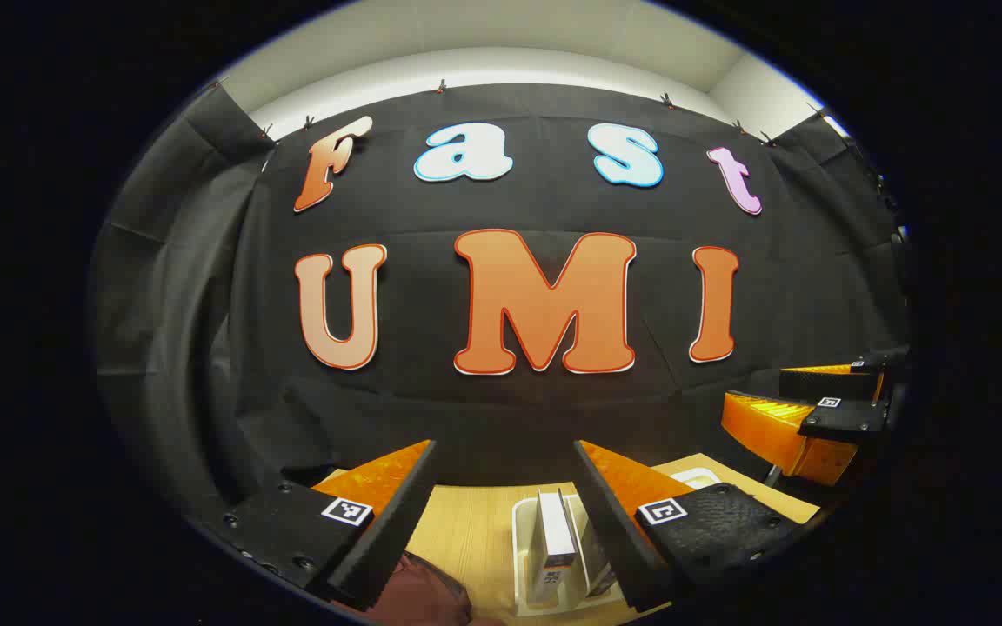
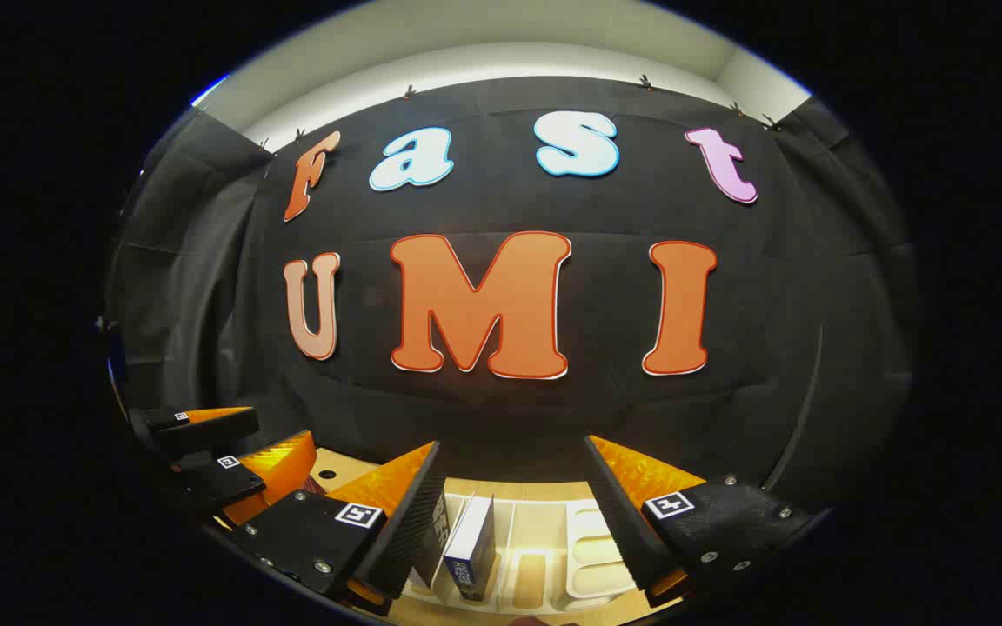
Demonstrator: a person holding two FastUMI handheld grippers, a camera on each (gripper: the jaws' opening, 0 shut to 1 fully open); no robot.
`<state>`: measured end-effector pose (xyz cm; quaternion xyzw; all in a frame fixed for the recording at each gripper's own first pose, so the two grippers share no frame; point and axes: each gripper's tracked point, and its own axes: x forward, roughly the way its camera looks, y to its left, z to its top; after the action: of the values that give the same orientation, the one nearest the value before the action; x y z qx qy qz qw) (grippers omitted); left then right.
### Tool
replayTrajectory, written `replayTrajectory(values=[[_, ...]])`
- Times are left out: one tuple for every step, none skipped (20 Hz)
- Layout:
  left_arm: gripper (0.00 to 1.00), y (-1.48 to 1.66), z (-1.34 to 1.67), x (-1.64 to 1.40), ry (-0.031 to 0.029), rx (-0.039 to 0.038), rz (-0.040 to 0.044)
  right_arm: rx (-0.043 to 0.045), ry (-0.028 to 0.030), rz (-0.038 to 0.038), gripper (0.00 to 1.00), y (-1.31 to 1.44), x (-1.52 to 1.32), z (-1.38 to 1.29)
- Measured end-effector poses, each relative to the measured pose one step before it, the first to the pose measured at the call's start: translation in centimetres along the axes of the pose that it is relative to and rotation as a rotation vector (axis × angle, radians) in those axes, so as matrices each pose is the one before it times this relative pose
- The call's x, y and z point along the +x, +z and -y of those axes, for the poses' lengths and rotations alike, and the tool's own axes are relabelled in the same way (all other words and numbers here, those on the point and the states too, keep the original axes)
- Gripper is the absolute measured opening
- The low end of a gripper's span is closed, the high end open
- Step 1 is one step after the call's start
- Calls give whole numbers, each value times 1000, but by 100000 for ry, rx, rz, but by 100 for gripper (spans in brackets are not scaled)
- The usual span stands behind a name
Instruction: Open the schoolbag, grab two books from the bookshelf and put them into the schoolbag.
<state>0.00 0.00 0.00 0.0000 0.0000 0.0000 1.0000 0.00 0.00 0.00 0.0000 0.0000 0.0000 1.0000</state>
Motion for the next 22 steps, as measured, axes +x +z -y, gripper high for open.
replayTrajectory(values=[[95, -72, -33, 103, 258, 298, -151, -142, 383, 340, 93, 38, 33, -46], [98, 6, -125, 27, 439, 569, -153, -178, 297, 258, 94, 52, 105, -25], [95, -57, -233, -142, 598, 656, -197, 129, 465, -155, 94, -33, 116, -86], [95, 140, -158, -52, 526, 283, 208, 416, 691, -334, 94, -75, 88, -189], [95, -42, -119, 13, 614, 245, -12, 288, 596, -310, 94, 8, 140, -186], [95, 49, -128, 35, 499, 29, 49, -37, 346, -64, 94, 121, 71, -146], [95, -92, 10, -83, 461, -138, -285, 81, 348, 212, 94, 89, -82, 12], [95, 25, -5, -26, 295, -220, -267, 88, 154, 715, 94, 239, -69, -52], [95, -53, 0, -174, 97, -172, -199, -141, 177, 700, 94, 191, -31, -32], [95, 99, -33, -83, 77, -238, 254, -249, -16, 463, 94, 76, 26, -2], [98, 5, 84, 34, 2, -331, 360, -145, 16, 3, 94, -102, -103, -30], [95, -21, 46, 51, 87, 322, -302, 1, 342, -243, 94, -8, -60, -140], [95, 24, -252, -114, 217, -20, 41, -168, 130, -264, 94, -96, -57, -92], [95, 70, -46, -68, 230, 19, -12, -80, 369, -45, 94, -12, -110, -55], [95, -61, -138, -123, 756, 390, 38, 60, 510, 296, 94, 56, -125, -223], [95, 7, -277, -68, 760, 248, -150, 30, 592, 242, 94, 16, 27, -257], [95, -23, -142, -77, 758, -84, -292, 266, 759, -162, 94, -184, -23, -202], [98, -98, -165, -99, 1081, -285, -653, 226, 774, -131, 94, -70, -19, -321], [95, -174, -81, -225, 923, -121, -710, 159, 885, -69, 94, 31, 9, -327], [95, 58, -248, -249, 1158, -191, -203, 177, 1044, -176, 94, 47, 20, -367], [95, 78, -164, -72, 978, -128, 526, 152, 1082, -107, 94, -99, 42, -336], [95, 218, -207, 101, 1231, 425, 756, -90, 914, 247, 94, 66, 67, -258]])
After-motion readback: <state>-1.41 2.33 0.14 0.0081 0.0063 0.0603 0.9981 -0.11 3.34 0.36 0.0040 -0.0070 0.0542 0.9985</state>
